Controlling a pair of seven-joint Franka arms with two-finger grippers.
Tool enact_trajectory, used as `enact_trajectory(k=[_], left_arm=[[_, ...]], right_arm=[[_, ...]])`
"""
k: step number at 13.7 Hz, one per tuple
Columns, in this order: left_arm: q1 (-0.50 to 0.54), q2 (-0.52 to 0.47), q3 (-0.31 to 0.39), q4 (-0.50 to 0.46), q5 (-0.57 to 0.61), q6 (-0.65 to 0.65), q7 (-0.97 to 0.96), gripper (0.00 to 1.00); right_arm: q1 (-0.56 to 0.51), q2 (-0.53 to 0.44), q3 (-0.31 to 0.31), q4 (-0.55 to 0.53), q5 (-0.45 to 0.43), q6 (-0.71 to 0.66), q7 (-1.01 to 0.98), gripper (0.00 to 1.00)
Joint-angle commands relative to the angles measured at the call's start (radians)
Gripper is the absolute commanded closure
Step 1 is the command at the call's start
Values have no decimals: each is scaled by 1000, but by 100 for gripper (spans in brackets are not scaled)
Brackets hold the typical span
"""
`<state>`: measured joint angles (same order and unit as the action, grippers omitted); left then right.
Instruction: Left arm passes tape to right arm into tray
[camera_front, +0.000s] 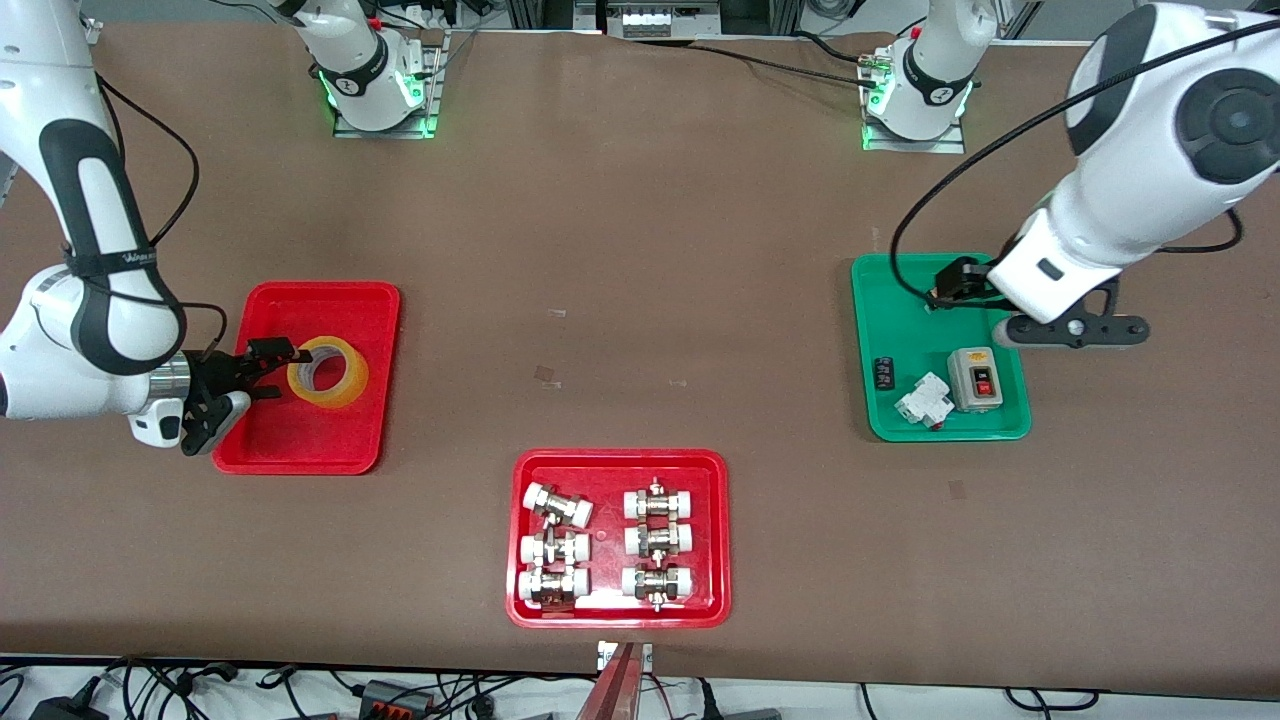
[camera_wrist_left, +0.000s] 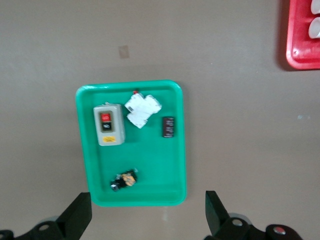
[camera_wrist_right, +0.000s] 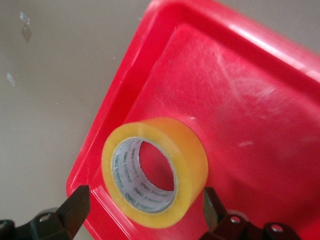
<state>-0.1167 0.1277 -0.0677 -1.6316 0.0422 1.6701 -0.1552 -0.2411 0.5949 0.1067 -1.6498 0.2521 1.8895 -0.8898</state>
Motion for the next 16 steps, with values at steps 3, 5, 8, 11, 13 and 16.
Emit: enact_trajectory(k=[3,5,8,11,13,16], left_arm=[[46,-38,61,12,-1,25,129,0],[26,-91,75,4,-2,-42,134,0],[63,-68,78,41,-13,-79,125,0],[60,-88,42,35,-13,-108,121,0],[66,-98,17,35,-13,-128,112,0],[77,-109,19,32,-13,-162,114,0]], right_arm=[[81,-238,1,-108,-192,7,315,0],[110,-341,1,-140,-197,-30,467,0],[138,-485,4,-172,-212,-87,668,0],[144,-621,11,-174,-214,-185,733,0],[170,-685,13,-173,-233,-233,796,0],[203,-704,11,-107,-267,-315,833,0]])
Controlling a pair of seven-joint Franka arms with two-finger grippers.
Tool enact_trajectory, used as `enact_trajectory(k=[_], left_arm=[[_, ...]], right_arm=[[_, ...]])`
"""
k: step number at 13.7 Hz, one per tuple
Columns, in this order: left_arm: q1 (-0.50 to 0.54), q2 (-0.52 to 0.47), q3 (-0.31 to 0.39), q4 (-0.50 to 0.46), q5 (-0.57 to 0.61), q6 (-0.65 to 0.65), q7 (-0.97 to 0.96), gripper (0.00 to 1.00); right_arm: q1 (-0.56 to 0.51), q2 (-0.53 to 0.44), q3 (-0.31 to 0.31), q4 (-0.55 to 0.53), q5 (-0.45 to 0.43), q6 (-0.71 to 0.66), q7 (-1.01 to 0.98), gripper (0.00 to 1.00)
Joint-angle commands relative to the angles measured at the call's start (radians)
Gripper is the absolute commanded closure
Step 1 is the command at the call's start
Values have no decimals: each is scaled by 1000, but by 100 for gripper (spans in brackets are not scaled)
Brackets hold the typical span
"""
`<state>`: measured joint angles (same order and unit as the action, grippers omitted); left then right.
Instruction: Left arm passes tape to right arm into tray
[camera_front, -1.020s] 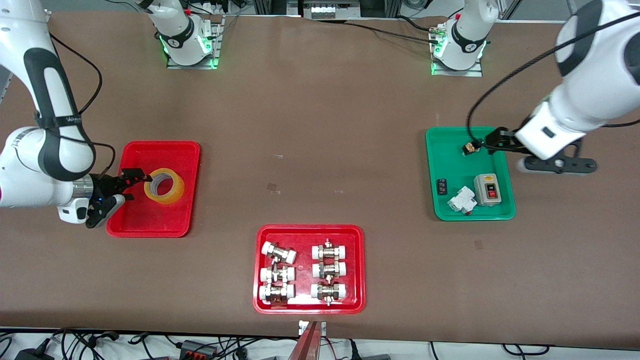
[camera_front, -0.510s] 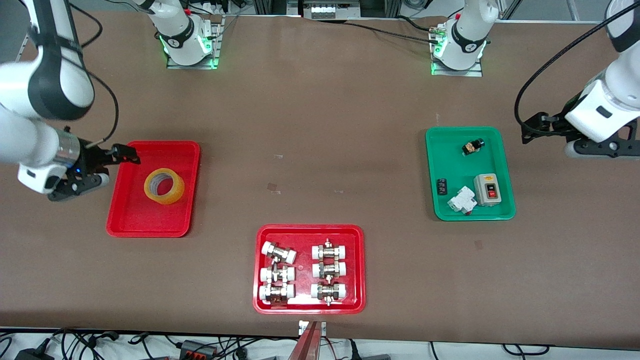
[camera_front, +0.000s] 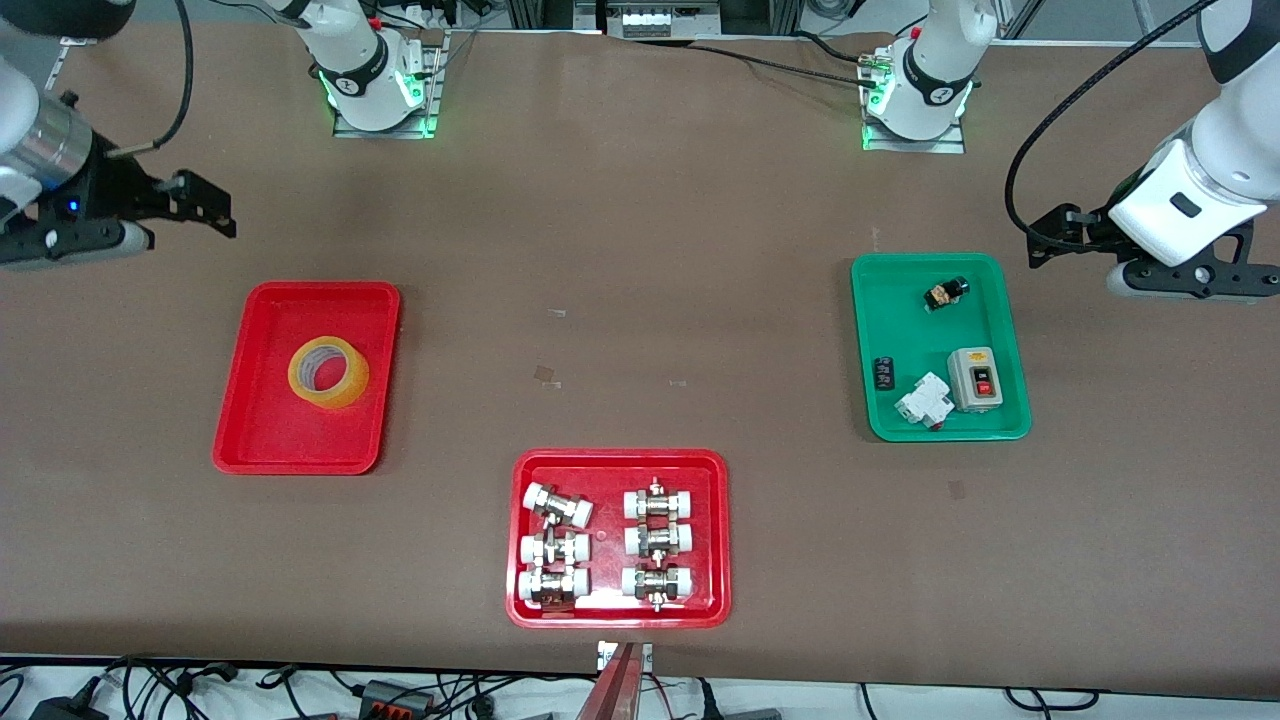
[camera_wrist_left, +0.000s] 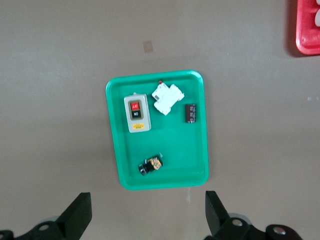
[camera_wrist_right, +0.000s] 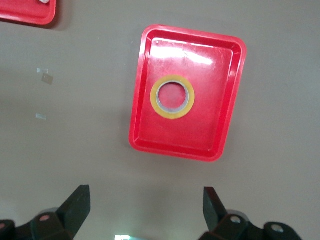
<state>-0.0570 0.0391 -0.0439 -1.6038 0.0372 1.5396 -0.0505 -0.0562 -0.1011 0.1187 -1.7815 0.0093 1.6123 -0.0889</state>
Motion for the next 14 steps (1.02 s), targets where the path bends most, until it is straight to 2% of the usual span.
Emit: enact_trajectory(k=[1,4,8,11,14], left_arm=[[19,-21,-5,4,-14,-26,9,0],[19,-27,-2,2,-56,13,8,0],[20,-48,1,-25,-56,33,8,0],[19,-45,1,-15,-57,31,9,0],[19,-47,-2,-15,-57,28,6,0]], right_arm=[[18,6,-2,80,-20,-70,29,0],[15,54,-2,180,-28,-101,35,0],[10,15,-8,136,-14,-31,106,0],[13,21,-7,143,-12,-35,237,0],[18,24,-4,154,-15,-49,242,0]])
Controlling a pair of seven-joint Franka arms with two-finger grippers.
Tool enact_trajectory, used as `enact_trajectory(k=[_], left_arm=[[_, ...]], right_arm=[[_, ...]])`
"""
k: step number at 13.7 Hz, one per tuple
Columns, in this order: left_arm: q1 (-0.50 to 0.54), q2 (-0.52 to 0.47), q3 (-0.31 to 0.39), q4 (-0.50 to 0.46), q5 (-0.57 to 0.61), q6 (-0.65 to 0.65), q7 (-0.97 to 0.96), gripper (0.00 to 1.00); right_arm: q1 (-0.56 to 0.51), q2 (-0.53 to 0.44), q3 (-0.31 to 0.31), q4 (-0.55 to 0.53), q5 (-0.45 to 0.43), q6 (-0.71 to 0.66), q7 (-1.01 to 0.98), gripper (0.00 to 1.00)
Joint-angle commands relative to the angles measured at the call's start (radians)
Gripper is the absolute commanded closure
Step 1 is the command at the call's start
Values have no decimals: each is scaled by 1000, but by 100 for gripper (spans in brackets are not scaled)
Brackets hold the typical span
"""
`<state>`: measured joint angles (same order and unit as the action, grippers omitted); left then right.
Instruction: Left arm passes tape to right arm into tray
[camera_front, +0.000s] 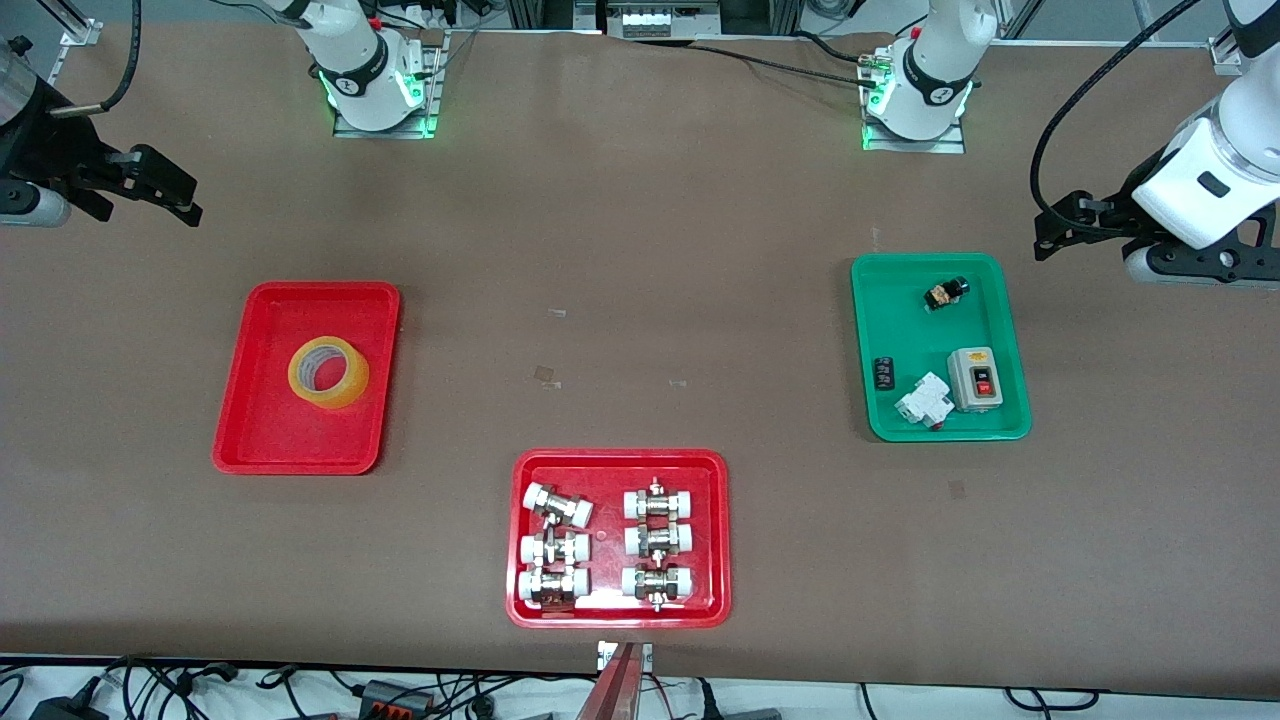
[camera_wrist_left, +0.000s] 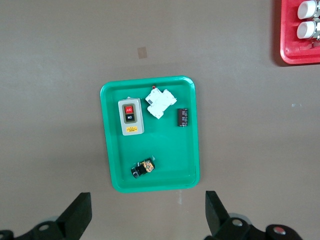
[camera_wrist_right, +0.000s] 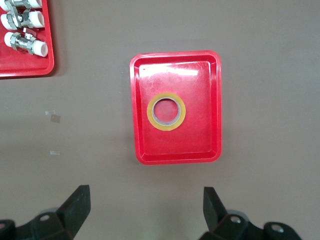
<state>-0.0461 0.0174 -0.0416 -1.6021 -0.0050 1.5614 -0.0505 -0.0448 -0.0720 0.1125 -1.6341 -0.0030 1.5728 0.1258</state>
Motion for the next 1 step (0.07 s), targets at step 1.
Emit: enact_trajectory(k=[1], left_arm=[[8,-25,0,-15,-15,6,8,0]], right_arm=[[5,0,3,10,-2,-8,23,0]])
